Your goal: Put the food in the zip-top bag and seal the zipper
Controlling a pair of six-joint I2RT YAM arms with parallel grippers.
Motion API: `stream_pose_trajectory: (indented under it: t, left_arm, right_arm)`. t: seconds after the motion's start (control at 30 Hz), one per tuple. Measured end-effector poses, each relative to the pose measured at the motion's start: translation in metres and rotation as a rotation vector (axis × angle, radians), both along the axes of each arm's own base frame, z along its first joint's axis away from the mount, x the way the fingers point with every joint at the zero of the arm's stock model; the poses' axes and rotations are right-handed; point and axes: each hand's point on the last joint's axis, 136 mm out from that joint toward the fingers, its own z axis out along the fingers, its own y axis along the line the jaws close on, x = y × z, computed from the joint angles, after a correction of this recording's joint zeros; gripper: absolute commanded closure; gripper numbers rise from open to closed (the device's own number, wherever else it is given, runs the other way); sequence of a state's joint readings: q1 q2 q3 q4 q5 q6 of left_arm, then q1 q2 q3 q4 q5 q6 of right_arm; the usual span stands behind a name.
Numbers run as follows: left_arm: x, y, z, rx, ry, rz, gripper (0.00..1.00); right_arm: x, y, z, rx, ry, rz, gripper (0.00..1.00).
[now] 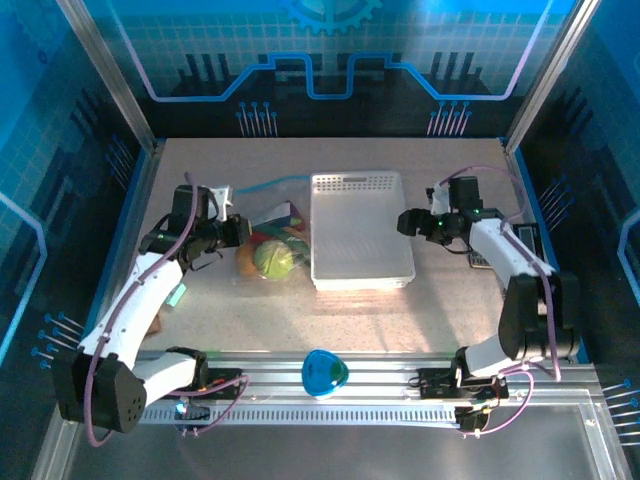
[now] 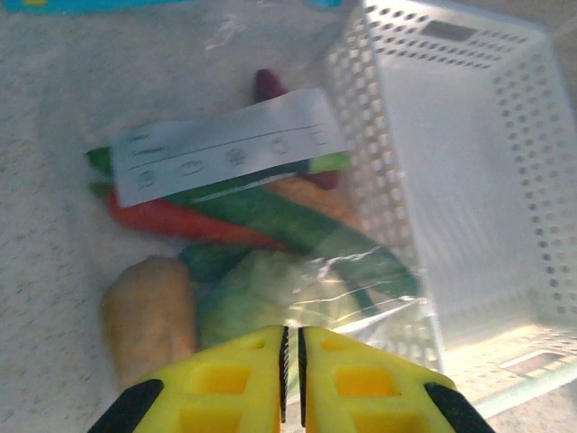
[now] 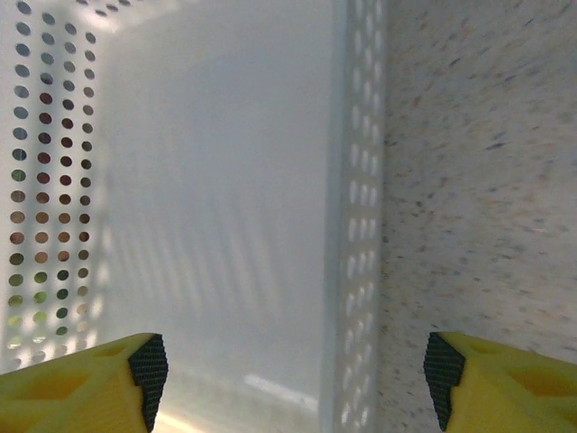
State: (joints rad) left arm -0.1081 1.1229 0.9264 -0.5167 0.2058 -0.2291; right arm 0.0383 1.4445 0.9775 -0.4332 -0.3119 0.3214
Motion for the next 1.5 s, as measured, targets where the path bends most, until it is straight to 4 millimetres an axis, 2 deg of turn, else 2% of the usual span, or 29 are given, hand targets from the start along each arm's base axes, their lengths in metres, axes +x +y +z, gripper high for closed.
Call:
stream_pose_trajectory:
  t: [0.1,0.17,0.2,0.23,0.27,0.3,0.4,0.47,0.57,0.63,0.73,0.83,0.9,0.97,1.07,1.13,1.23,1.3,1.37,1.4,1.5]
  left_arm:
    - [-0.002,0.013,-0.007,0.003,-0.013,0.044,0.8]
    - [-0.004,0.019,-0.005,0.01,-0.041,0.063,0.77]
    - [-0.004,0.021,-0.002,0.014,-0.066,0.071,0.73]
    - [-0.003,0.023,0.003,0.018,-0.094,0.079,0.66]
    - [-0.003,0.026,0.009,0.025,-0.129,0.092,0.43]
    - [-0.003,0.029,0.015,0.036,-0.169,0.101,0.02]
    - [-0.003,0.04,0.028,0.07,-0.272,0.145,0.01]
    - [-0.002,0.049,0.032,0.097,-0.326,0.189,0.01]
    - [-0.001,0.065,0.025,0.146,-0.385,0.271,0.01]
    - [-0.001,0.076,0.011,0.18,-0.396,0.322,0.01]
    - [-0.002,0.087,-0.027,0.223,-0.389,0.369,0.01]
    - [0.0,0.091,-0.069,0.263,-0.35,0.37,0.01]
    - [0.004,0.094,-0.089,0.29,-0.326,0.372,0.01]
    - [0.011,0.096,-0.101,0.313,-0.331,0.374,0.01]
    - [0.025,0.097,-0.108,0.333,-0.369,0.372,0.01]
    - [0.032,0.097,-0.104,0.344,-0.409,0.369,0.01]
    - [0.044,0.098,-0.093,0.35,-0.498,0.379,0.01]
    - [0.05,0.098,-0.096,0.354,-0.538,0.378,0.01]
    - [0.05,0.097,-0.112,0.364,-0.526,0.368,0.01]
    - [0.048,0.098,-0.113,0.362,-0.528,0.37,0.01]
    - [0.052,0.096,-0.104,0.363,-0.558,0.363,0.01]
  right_arm:
    - [-0.004,-0.012,0.038,-0.059,-0.133,-0.03,0.17]
    - [-0.008,-0.018,0.067,-0.088,-0.232,-0.043,0.08]
    - [-0.011,-0.021,0.082,-0.1,-0.285,-0.046,0.0]
    - [-0.014,-0.023,0.094,-0.111,-0.328,-0.049,0.0]
    - [-0.019,-0.024,0.109,-0.121,-0.38,-0.05,0.0]
    - [-0.023,-0.026,0.12,-0.128,-0.421,-0.054,0.0]
    - [-0.035,-0.03,0.142,-0.154,-0.51,-0.064,0.0]
    - [-0.041,-0.033,0.146,-0.172,-0.537,-0.072,0.0]
    - [-0.047,-0.037,0.14,-0.193,-0.545,-0.077,0.0]
    - [-0.049,-0.039,0.13,-0.205,-0.532,-0.08,0.0]
    - [-0.05,-0.04,0.114,-0.219,-0.503,-0.079,0.0]
    - [-0.049,-0.041,0.11,-0.223,-0.5,-0.081,0.0]
    - [-0.047,-0.042,0.109,-0.227,-0.502,-0.085,0.0]
    - [-0.044,-0.043,0.107,-0.233,-0.504,-0.088,0.0]
    - [-0.041,-0.046,0.099,-0.245,-0.498,-0.097,0.0]
    - [-0.04,-0.048,0.089,-0.253,-0.486,-0.1,0.0]
    - [-0.037,-0.05,0.069,-0.271,-0.468,-0.106,0.0]
    - [-0.034,-0.053,0.053,-0.284,-0.449,-0.113,0.0]
    - [-0.032,-0.056,0.037,-0.299,-0.436,-0.122,0.0]
    - [-0.031,-0.057,0.029,-0.306,-0.43,-0.127,0.0]
    - [-0.031,-0.06,0.01,-0.322,-0.445,-0.136,0.0]
